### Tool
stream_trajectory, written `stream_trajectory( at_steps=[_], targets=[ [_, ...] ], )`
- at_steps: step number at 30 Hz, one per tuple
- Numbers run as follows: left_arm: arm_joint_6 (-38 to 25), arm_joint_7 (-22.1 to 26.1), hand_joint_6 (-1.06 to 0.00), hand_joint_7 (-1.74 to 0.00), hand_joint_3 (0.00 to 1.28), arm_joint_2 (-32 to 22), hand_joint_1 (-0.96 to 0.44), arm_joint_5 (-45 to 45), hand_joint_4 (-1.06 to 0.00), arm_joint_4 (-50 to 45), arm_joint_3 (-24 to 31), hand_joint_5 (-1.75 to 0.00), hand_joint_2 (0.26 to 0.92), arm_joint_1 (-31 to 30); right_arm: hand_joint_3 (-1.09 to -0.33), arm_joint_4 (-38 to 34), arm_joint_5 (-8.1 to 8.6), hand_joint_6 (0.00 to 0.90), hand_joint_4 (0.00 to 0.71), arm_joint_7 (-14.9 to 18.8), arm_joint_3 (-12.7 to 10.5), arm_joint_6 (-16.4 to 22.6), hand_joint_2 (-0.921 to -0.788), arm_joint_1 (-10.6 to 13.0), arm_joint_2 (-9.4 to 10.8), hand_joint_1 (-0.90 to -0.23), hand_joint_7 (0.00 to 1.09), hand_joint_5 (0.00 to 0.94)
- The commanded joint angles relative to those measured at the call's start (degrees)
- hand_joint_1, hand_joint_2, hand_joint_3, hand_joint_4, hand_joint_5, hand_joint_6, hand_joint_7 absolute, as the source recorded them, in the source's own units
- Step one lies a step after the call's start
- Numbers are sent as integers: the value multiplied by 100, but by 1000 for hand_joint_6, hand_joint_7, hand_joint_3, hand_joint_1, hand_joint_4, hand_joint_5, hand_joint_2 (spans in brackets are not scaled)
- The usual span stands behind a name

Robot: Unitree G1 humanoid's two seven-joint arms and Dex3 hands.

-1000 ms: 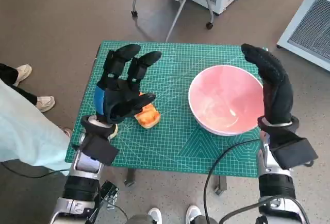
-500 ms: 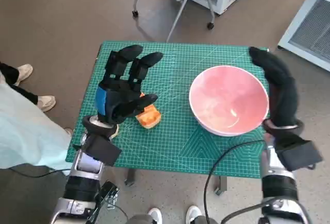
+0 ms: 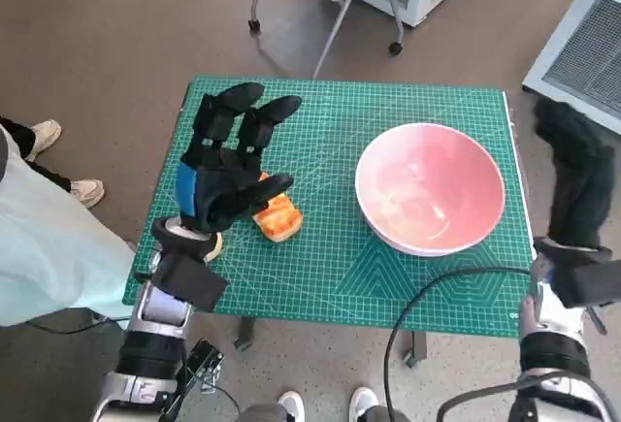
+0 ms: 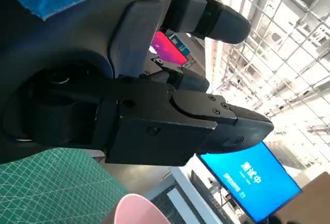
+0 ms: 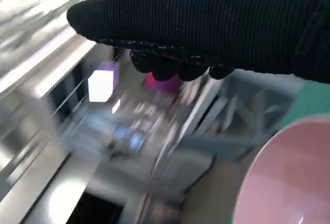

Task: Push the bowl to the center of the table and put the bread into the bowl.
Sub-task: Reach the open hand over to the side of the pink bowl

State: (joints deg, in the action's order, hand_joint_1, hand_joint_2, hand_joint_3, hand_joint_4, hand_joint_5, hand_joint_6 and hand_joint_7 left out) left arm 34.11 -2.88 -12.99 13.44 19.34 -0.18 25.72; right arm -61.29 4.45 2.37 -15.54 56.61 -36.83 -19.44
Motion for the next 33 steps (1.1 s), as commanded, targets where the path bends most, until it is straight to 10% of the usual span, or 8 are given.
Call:
stream_trajectory(
  at_steps=[1,33],
  targets=[
    [-30,-64,-158,-914,61,-29,-67,27,-108,69,23,-862,921,-11,-877,-452,-62,9,341,-292,-46,-361,-921,-19,32,-536,805,9],
    [-122,-45,-184,-875,71,-231,-77,-24,-130,-146,188,-808,921,-197,-917,-1333,923,7,269,287,-833,-2771,-921,-1154,985,-526,743,10]
  ],
)
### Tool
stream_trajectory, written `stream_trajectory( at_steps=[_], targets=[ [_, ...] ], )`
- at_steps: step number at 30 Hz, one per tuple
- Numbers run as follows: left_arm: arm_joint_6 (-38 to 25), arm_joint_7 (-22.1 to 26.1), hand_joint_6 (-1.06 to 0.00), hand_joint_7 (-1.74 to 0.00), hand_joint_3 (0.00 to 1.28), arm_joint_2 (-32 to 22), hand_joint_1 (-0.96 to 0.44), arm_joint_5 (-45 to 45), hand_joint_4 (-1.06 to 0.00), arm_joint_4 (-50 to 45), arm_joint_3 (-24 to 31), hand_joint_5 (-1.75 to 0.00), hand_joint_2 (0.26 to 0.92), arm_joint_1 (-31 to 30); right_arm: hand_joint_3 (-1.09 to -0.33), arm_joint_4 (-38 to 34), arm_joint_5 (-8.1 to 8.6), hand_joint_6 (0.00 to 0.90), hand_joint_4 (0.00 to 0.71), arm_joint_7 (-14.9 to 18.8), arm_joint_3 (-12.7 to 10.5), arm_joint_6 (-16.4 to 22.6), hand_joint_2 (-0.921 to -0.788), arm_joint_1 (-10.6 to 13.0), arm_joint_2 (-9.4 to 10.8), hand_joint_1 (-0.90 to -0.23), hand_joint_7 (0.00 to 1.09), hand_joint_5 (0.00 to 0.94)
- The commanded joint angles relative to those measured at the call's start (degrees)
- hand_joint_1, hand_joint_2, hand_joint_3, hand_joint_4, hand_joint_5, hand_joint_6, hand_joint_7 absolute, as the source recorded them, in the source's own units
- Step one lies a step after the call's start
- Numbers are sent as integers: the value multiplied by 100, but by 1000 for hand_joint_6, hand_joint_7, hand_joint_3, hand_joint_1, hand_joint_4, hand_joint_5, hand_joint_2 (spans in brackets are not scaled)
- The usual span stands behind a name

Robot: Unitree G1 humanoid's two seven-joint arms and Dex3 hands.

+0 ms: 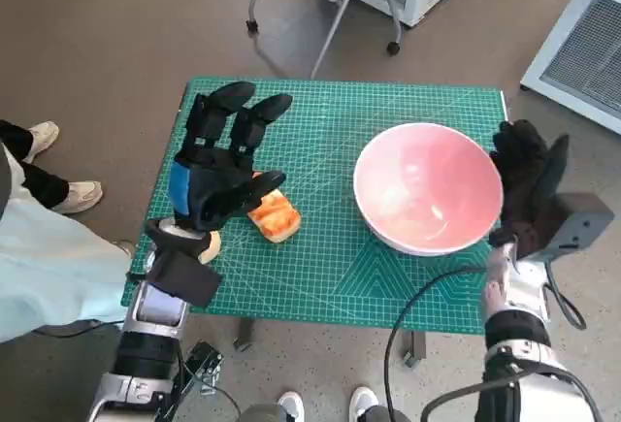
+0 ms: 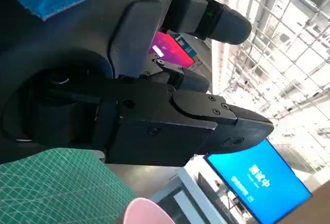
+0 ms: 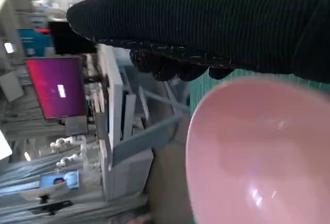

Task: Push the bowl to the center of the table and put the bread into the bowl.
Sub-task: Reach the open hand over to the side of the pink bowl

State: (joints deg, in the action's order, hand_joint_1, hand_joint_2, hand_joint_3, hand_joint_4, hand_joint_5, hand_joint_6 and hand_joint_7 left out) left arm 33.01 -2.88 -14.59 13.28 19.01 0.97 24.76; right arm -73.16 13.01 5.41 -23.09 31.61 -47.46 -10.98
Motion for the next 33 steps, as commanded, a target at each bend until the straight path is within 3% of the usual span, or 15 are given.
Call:
stream_trajectory(
  at_steps=[1,5,15,26,33],
  targets=[
    [-5,-63,-188,-870,70,-83,-73,11,-134,-119,81,-801,921,-110,-918,-156,59,12,272,-40,-76,-303,-921,-123,156,-526,745,11],
    [41,-157,-199,-853,69,-143,-74,119,-146,-138,108,-782,921,-152,-921,-193,106,22,273,-30,-155,-412,-921,-233,235,-520,752,11],
    [-107,-201,-206,-838,70,-181,-89,158,-156,-435,210,-763,921,-339,-899,-251,456,3,242,202,-527,-699,-921,-553,503,-508,804,2],
    [-278,-214,-209,-828,72,-215,-95,257,-161,-653,280,-743,921,-474,-889,-302,436,-1,238,-8,-593,-951,-921,-853,731,-486,819,4],
    [-359,-202,-210,-824,72,-236,-92,260,-163,-682,279,-728,921,-499,-892,-309,388,-1,247,-86,-574,-1080,-921,-897,860,-464,828,10]
  ],
)
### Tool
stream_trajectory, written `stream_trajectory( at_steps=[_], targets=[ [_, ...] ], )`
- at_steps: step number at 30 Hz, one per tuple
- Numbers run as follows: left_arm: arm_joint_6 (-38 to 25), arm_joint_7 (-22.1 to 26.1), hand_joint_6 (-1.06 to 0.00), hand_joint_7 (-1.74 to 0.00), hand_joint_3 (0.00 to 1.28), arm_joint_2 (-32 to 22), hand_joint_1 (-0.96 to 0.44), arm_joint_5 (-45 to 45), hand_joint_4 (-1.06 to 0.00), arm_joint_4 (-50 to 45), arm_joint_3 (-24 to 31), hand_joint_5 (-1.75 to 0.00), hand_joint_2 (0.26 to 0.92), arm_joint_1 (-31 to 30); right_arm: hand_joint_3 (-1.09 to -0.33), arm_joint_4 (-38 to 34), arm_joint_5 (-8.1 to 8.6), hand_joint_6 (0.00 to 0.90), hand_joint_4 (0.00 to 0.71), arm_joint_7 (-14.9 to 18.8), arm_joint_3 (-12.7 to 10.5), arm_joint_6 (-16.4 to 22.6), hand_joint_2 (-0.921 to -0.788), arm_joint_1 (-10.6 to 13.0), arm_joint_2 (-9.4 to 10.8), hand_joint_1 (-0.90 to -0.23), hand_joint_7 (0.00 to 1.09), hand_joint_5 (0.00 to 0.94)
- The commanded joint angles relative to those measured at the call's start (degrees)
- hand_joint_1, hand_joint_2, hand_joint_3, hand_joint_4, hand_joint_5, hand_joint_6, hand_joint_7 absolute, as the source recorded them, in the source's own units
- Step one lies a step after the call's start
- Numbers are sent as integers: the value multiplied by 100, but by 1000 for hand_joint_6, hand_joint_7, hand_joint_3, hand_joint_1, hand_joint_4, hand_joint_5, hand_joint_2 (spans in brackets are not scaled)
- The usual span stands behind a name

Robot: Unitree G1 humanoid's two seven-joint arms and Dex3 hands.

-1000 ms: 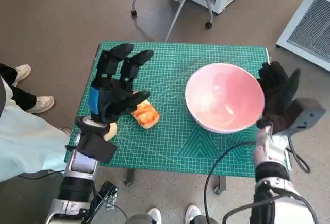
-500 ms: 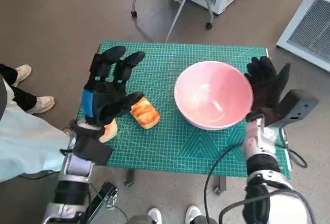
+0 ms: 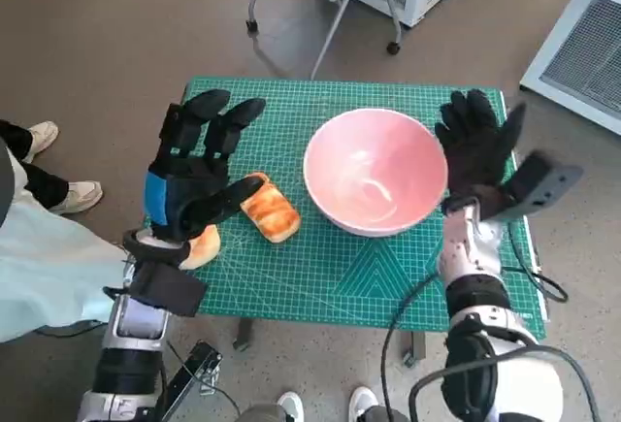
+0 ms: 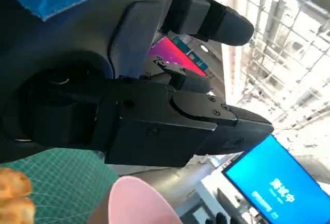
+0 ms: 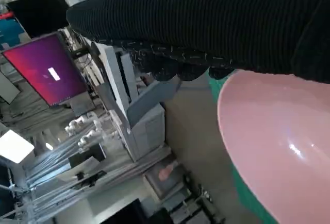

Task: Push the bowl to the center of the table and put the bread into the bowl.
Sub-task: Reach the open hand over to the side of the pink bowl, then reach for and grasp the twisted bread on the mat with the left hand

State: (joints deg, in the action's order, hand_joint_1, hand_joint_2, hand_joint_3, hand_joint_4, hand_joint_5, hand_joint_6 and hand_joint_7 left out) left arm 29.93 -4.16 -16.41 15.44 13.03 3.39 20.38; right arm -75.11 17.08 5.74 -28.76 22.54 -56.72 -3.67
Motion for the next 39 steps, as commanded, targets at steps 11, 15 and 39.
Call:
stream_trajectory(
  at_steps=[11,15,39],
  targets=[
    [-52,-11,-216,-818,66,-257,-106,107,-175,-74,60,-709,921,-64,-879,-57,-231,1,275,-129,151,-149,-921,-8,-95,-486,875,26],
    [-49,102,-221,-811,60,-508,-103,177,-182,7,38,-698,921,-3,-860,2,-349,0,274,-59,268,58,-921,-14,-249,-509,861,26],
    [293,1431,-472,-356,0,-2903,-107,2155,-438,694,-1111,-99,806,1426,-837,924,-985,75,370,1049,1216,3057,-921,787,-1056,-565,735,49]
  ],
)
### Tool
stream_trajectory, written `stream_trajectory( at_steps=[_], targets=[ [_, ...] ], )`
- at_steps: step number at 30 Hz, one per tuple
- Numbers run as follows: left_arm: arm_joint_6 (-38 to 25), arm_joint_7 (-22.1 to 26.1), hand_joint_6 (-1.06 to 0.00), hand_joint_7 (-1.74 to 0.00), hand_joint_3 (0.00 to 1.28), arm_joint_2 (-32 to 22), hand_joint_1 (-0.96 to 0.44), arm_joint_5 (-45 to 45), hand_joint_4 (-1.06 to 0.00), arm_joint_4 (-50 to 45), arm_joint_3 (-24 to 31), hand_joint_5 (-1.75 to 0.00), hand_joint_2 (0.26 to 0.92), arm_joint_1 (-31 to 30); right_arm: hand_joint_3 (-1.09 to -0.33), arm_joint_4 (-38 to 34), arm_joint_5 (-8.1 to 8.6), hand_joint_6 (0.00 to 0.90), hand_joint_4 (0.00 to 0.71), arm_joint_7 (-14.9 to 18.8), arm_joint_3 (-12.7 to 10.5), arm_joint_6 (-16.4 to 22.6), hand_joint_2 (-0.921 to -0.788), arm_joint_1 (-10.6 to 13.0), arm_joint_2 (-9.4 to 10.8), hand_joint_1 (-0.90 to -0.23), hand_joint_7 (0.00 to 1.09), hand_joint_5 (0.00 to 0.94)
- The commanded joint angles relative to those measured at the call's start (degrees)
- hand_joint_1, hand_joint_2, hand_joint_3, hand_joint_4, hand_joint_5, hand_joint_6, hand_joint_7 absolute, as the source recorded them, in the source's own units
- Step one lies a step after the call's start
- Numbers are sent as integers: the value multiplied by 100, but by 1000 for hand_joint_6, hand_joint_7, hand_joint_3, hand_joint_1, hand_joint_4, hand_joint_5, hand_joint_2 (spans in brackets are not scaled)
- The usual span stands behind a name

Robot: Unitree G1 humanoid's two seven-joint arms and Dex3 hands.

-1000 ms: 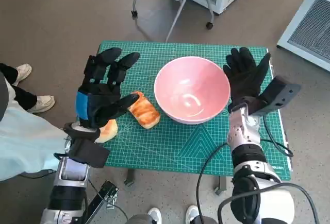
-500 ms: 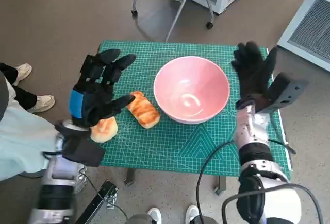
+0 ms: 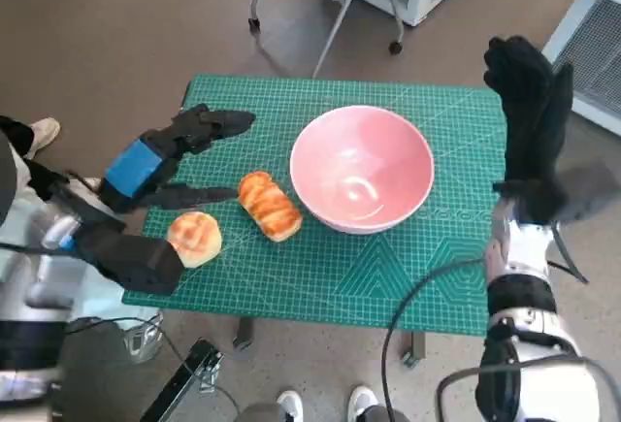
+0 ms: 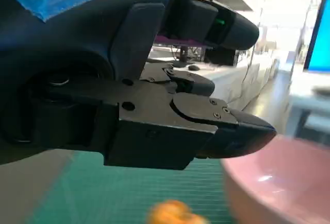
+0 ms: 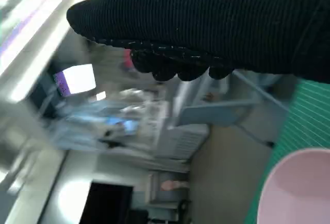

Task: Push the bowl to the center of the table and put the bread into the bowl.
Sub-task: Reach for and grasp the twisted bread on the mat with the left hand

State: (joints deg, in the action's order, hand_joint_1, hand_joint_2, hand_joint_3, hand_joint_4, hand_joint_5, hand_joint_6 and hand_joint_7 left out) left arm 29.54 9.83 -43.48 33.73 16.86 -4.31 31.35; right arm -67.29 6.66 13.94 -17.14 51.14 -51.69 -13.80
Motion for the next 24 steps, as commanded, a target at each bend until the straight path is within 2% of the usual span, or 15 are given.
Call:
stream_trajectory(
  at_steps=[1,6,10,24],
  targets=[
    [429,9,-483,-349,0,-232,-115,448,-445,427,-450,-91,800,437,-835,199,69,75,371,272,63,263,-921,328,-46,-566,733,49],
    [724,-59,-527,-302,1,-291,-148,989,-471,848,-921,-59,793,869,-832,372,86,73,370,359,84,463,-921,483,-69,-565,726,45],
    [855,-170,-560,-253,2,-251,-178,1520,-485,1166,-1342,-34,798,1220,-834,458,5,74,367,256,127,525,-921,581,-97,-565,719,40],
    [914,-722,-566,-196,6,103,-202,2804,-472,2084,-2554,-9,818,2123,-833,573,-173,76,366,30,329,694,-921,836,-180,-578,699,31]
  ],
)
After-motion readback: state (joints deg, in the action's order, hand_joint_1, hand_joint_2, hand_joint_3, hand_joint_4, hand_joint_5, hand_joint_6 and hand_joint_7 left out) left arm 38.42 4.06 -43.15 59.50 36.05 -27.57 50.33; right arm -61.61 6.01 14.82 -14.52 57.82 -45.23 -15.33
